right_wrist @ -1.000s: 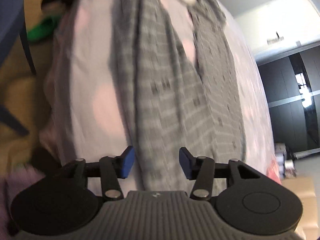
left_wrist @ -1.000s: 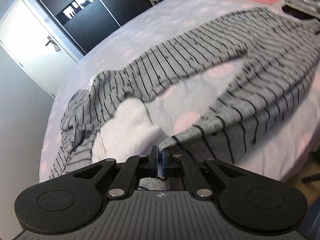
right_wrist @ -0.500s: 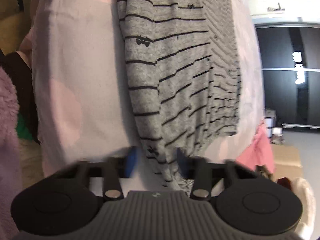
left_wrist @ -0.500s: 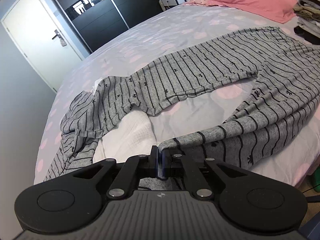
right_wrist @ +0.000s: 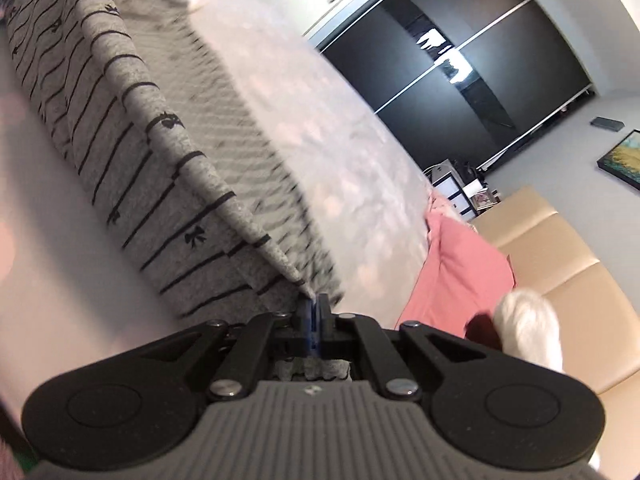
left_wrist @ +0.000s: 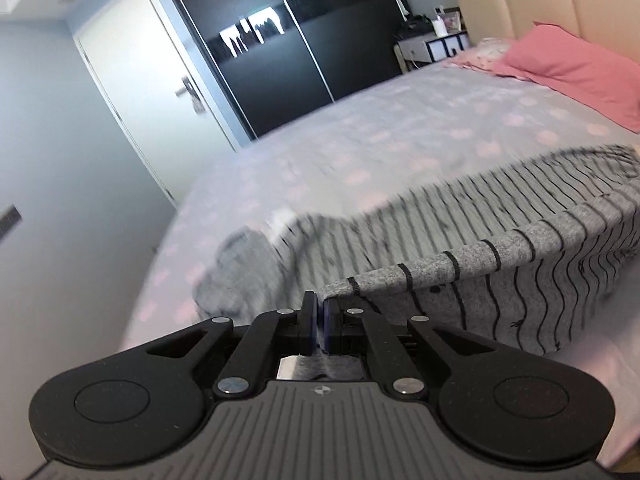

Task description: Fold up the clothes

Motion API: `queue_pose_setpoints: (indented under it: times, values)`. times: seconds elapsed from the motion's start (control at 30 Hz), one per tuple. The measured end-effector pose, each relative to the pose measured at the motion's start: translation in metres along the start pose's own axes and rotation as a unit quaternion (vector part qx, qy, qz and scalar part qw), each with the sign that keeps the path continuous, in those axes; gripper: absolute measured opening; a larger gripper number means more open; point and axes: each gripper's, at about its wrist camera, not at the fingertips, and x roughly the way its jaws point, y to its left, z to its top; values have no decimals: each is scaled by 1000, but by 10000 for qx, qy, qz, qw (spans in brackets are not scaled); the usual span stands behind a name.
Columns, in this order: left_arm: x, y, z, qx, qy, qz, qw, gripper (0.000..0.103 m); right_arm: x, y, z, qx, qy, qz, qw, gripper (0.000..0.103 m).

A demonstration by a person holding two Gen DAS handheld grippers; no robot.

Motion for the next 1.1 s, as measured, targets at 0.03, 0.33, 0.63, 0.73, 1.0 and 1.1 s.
queue_pose_setpoints:
  times: [0.03,0.33,0.63,0.73,1.0,1.1]
  values:
    - [6,2,9,84,-4,56,9999,1,5,-5,8,43,-2,-7,10000,2]
    - [120,-6,90,995,233,495,9935,1,102,-44,57,635,344,326,9969,2]
    - [267,-44,144,1652,570,640,9825,1,220,-62,69,1062,804,545,9896,2]
    - [312,-61,149,1722,697,630,9806,1,250,-61,65,1206,976,597,9861,2]
    - [394,-88,134,1706,1080,563,9778,3,300,-51,49,1359,1300,744,9793,3]
    - [408,-90,131,1498,1217,489,9800,8,306,-48,44,1446,1369,729,9773,9]
